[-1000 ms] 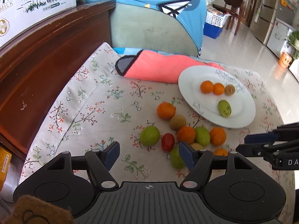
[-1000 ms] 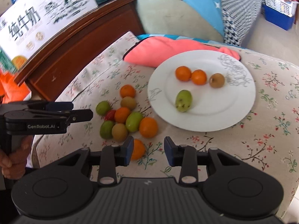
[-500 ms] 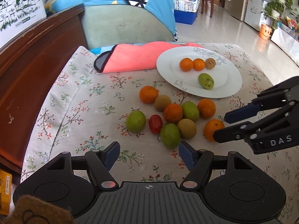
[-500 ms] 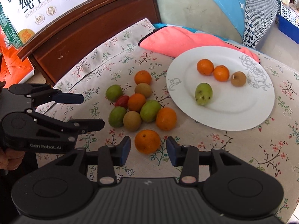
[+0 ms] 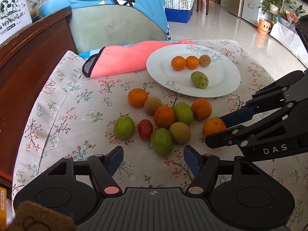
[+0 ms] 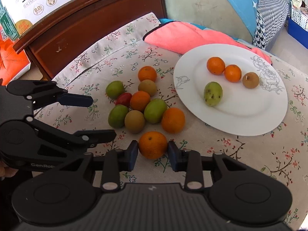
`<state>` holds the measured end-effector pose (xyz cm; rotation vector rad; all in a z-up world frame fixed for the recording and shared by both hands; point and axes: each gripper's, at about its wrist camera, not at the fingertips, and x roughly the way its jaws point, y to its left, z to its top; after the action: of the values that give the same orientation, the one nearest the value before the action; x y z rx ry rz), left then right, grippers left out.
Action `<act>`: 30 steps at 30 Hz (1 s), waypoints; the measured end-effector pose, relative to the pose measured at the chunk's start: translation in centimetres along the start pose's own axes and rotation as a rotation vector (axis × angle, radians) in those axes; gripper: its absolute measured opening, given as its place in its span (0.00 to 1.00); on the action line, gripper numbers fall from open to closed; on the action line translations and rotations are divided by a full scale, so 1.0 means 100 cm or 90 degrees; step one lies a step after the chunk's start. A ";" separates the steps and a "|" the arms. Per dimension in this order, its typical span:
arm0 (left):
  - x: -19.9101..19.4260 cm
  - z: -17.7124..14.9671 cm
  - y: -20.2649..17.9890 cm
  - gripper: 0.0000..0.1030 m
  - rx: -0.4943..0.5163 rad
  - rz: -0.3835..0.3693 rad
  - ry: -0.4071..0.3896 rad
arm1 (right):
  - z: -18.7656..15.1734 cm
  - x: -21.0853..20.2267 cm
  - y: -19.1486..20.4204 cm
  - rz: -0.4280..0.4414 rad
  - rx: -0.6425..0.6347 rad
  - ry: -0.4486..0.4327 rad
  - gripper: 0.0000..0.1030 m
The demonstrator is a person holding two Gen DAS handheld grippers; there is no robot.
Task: Organize fruits
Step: 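Grasp an orange with the right gripper while the left gripper closes on a green fruit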
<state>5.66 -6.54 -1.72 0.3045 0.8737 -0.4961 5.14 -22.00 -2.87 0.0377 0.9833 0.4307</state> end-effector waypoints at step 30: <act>0.016 0.002 -0.002 0.27 -0.016 -0.026 0.020 | 0.000 -0.012 -0.017 -0.008 0.055 -0.004 0.33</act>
<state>6.61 -7.25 -2.87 0.2721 0.9174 -0.5183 5.15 -23.98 -2.30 0.1111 0.9957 0.3767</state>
